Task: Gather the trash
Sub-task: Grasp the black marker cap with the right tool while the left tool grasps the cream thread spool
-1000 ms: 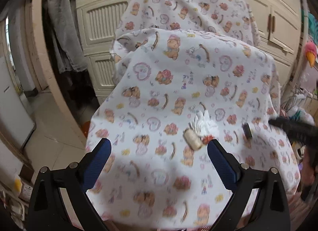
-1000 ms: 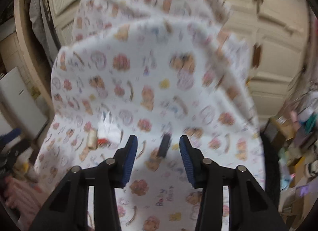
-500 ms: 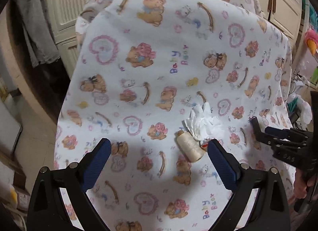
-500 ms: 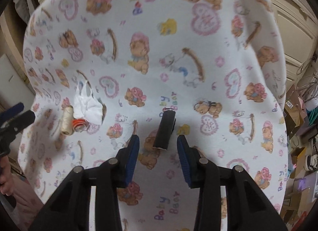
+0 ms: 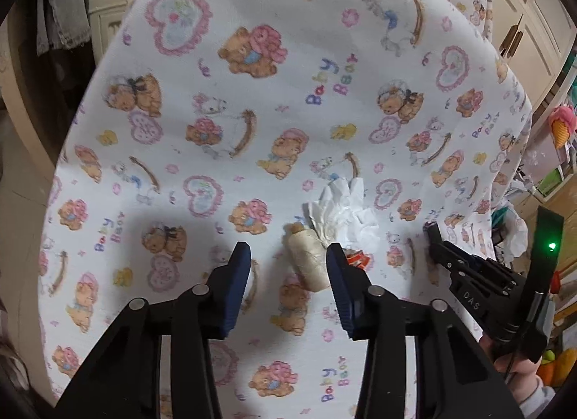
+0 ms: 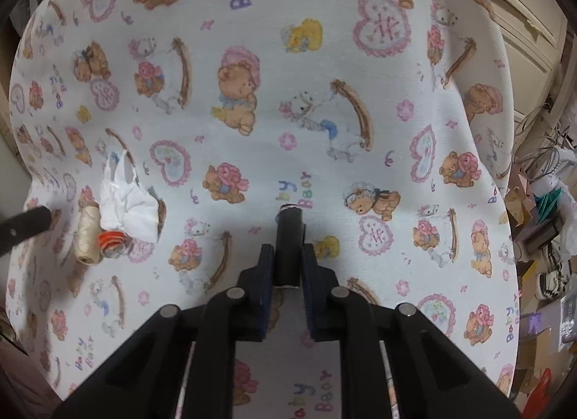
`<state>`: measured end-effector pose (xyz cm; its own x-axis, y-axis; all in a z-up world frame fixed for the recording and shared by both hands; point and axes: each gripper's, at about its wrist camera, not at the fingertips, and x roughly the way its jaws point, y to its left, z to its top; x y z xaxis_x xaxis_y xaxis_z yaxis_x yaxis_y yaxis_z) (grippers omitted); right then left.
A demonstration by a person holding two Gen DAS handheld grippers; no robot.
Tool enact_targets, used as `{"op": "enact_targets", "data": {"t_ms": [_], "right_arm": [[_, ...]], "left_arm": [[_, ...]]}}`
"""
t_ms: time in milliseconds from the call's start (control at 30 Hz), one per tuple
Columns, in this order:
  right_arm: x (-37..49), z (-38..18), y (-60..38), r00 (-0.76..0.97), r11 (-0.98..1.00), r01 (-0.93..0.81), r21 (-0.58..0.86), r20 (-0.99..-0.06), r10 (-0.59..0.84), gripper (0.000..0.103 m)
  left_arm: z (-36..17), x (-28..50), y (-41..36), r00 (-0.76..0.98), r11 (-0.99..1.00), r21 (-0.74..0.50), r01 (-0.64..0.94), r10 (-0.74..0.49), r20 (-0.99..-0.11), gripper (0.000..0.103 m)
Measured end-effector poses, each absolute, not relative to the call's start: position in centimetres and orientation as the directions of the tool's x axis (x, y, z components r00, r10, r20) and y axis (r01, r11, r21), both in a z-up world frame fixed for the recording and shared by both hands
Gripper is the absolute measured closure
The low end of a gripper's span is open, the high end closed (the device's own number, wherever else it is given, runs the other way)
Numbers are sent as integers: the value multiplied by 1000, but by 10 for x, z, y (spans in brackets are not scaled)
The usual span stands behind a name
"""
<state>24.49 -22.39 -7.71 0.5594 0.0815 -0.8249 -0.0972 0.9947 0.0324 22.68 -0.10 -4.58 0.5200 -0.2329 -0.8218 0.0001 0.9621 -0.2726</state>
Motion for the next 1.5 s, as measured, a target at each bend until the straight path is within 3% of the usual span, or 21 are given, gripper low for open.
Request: {"op": "enact_targets", "data": {"t_ms": [300,567,767,1500], "right_arm": [[237,-60,-222,577,986,-142,81,-803,149,91],[217,-66,-218,572,986,-152,68,-808,144,91],[207,-63,-232,584,984,-162,79,-796,160,91],[196,-53,-204,570,963,-263,67,-794,211,91]], "left_arm": [[-74,244,-19,378,943,-332,-6,-305,-874,66],[-81,246,-48,392,972,-234,20,-223,-892,69],[-83,246,-56,404,975,-219,31,-213,-890,80],[-67,195,-24,411,967,-244,76,-254,-875,81]]}}
